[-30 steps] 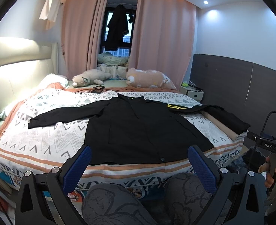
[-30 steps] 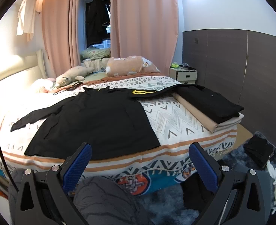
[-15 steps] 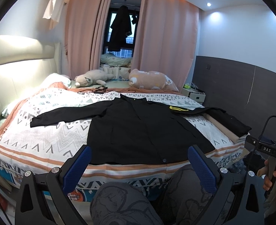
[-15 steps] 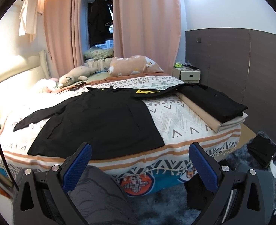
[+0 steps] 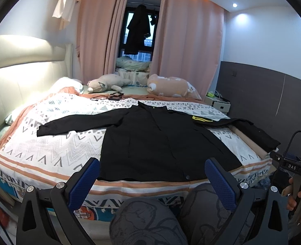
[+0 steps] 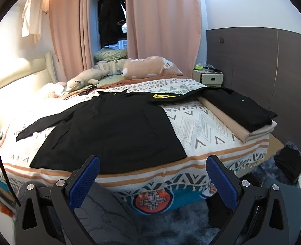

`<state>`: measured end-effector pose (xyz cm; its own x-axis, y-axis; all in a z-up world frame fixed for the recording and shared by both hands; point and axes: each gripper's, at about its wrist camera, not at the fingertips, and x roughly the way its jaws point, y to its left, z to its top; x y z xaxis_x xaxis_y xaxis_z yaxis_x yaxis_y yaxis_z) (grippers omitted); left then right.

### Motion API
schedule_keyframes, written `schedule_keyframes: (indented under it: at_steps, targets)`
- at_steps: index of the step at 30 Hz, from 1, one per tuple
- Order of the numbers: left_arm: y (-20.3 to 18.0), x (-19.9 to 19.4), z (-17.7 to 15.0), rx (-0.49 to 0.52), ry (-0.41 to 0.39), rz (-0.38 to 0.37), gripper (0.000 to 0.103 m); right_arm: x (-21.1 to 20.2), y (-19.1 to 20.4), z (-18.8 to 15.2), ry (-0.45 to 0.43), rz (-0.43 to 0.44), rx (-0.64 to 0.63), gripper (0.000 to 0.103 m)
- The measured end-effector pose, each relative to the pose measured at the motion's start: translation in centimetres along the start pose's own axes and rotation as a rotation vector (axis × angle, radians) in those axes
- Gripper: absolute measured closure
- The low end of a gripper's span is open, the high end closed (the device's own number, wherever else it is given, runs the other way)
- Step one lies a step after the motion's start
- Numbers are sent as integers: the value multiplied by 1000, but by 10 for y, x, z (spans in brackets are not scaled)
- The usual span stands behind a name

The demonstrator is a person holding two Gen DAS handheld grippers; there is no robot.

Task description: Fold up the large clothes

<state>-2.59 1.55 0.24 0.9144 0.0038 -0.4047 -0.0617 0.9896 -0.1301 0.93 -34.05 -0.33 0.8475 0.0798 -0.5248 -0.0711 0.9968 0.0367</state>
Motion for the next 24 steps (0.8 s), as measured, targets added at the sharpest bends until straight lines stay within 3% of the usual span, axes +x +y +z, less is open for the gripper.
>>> schedule_keyframes:
  at_steps: [13,24]
  targets:
    - [15,41,25,-7,3,33,1,47,12,30,-8,35,-1,0]
    - [39,97,62,-31,34,76,1,106,48,87,-30,82,-17,0]
